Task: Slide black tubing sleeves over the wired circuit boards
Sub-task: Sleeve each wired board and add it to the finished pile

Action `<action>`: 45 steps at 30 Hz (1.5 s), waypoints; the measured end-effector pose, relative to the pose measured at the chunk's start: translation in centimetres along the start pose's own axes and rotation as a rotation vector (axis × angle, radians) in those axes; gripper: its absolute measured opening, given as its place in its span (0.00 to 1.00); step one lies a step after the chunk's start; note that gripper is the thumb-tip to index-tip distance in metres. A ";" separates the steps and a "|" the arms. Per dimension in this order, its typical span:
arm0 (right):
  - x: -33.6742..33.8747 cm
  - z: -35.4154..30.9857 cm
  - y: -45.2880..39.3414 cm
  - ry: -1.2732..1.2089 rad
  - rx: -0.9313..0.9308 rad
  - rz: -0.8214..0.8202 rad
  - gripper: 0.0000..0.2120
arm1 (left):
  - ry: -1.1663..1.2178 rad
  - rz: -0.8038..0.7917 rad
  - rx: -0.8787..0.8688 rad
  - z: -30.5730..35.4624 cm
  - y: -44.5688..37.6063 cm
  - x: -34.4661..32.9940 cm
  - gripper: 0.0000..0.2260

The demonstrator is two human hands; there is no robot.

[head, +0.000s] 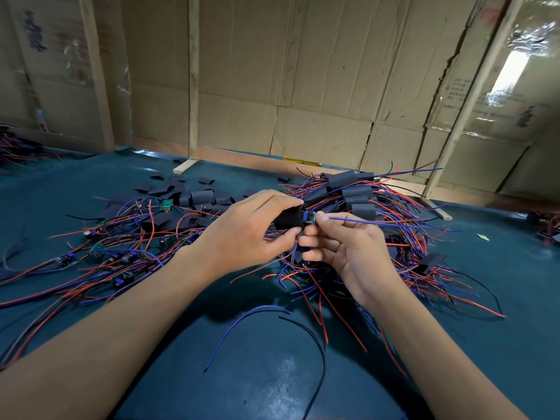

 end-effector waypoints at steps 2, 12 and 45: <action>0.1 0.1 0.0 -0.017 -0.014 -0.006 0.05 | 0.019 -0.006 0.002 0.0 0.0 0.1 0.16; 0.4 -0.5 -0.1 0.144 0.225 0.051 0.05 | -0.008 -0.039 -0.047 0.6 -0.3 -0.1 0.16; -1.7 4.3 -0.6 0.847 0.334 -0.026 0.07 | 0.109 -0.570 0.180 -0.5 -14.3 -10.4 0.18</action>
Point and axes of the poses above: each hand's wrist, its own y-axis away from the middle knuckle, its own x-axis out of the back of the hand, z = x × y, the point moved 6 cm from there along -y, towards the middle knuckle, and after that the axes turned 7 degrees about -x, right-handed, at the moved point
